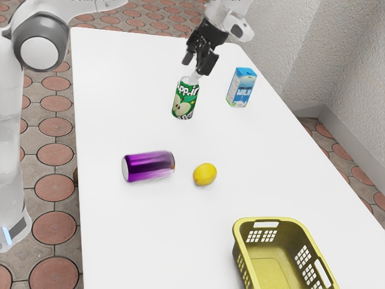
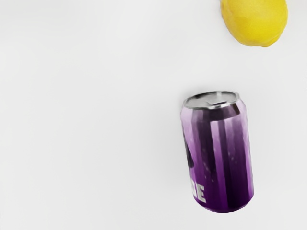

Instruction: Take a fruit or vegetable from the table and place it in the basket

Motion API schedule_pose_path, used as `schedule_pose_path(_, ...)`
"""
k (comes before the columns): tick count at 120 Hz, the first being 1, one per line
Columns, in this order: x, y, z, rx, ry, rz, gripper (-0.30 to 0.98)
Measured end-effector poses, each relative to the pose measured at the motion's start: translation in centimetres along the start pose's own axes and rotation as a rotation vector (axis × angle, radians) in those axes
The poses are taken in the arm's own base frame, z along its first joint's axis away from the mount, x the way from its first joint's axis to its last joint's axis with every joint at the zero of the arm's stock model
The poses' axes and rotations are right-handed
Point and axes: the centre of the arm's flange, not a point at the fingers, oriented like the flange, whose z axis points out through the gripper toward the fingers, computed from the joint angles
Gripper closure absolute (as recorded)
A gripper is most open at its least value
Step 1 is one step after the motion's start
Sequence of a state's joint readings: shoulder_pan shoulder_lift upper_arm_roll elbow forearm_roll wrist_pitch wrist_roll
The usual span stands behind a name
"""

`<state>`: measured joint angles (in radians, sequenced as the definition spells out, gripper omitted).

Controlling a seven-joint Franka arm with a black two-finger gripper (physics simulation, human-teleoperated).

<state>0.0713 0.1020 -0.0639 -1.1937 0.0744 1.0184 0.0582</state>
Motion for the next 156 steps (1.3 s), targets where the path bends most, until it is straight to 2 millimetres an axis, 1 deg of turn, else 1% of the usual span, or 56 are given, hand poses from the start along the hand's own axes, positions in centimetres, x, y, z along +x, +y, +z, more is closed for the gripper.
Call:
schedule_pose_path(8, 1.4, 0.0, -0.8, 0.012, 0.11, 0.012, 0.0)
schedule_pose_path(17, 2.2, 0.2, -1.7, 0.022, 0.196, 0.028, 0.0)
schedule_pose_path(27, 0.8, 0.7, -3.3, 0.033, 0.253, 0.041, 0.0)
schedule_pose_path(43, 0.2, 1.5, -3.8, 0.038, 0.271, 0.068, 0.0)
schedule_pose_path(52, -0.4, 2.5, -4.3, 0.044, 0.287, 0.093, 0.0)
schedule_pose_path(70, 0.8, 6.0, -3.1, 0.052, 0.281, 0.167, 0.0)
schedule_pose_path(73, 1.1, 6.6, -2.6, 0.052, 0.278, 0.18, 0.0)
schedule_pose_path(76, 1.1, 7.2, -1.5, 0.056, 0.266, 0.189, 0.0)
schedule_pose_path(82, 1.5, 8.4, 1.7, 0.047, 0.234, 0.206, 0.0)
schedule_pose_path(86, 2.4, 9.4, 4.6, 0.03, 0.2, 0.219, 0.0)
schedule_pose_path(89, 2.9, 10.0, 6.4, 0.015, 0.185, 0.226, 0.0)
schedule_pose_path(92, 3.3, 10.5, 7.5, 0.0, 0.18, 0.229, 0.0)
schedule_pose_path(95, 3.6, 10.9, 8.3, -0.014, 0.183, 0.226, 0.0)
schedule_pose_path(103, 4.3, 11.2, 9.5, -0.055, 0.191, 0.182, 0.0)
schedule_pose_path(112, 4.9, 10.5, 10.0, -0.088, 0.204, 0.105, 0.0)
schedule_pose_path(117, 5.1, 9.7, 11.3, -0.116, 0.189, 0.053, 0.0)
schedule_pose_path(122, 5.0, 8.5, 12.3, -0.141, 0.182, -0.007, 0.0)
schedule_pose_path(128, 4.5, 7.0, 13.4, -0.172, 0.183, -0.082, 0.0)
schedule_pose_path(132, 4.0, 6.5, 14.0, -0.188, 0.189, -0.126, 0.0)
schedule_pose_path(156, 2.3, 8.8, 15.1, -0.226, 0.216, -0.255, 0.0)
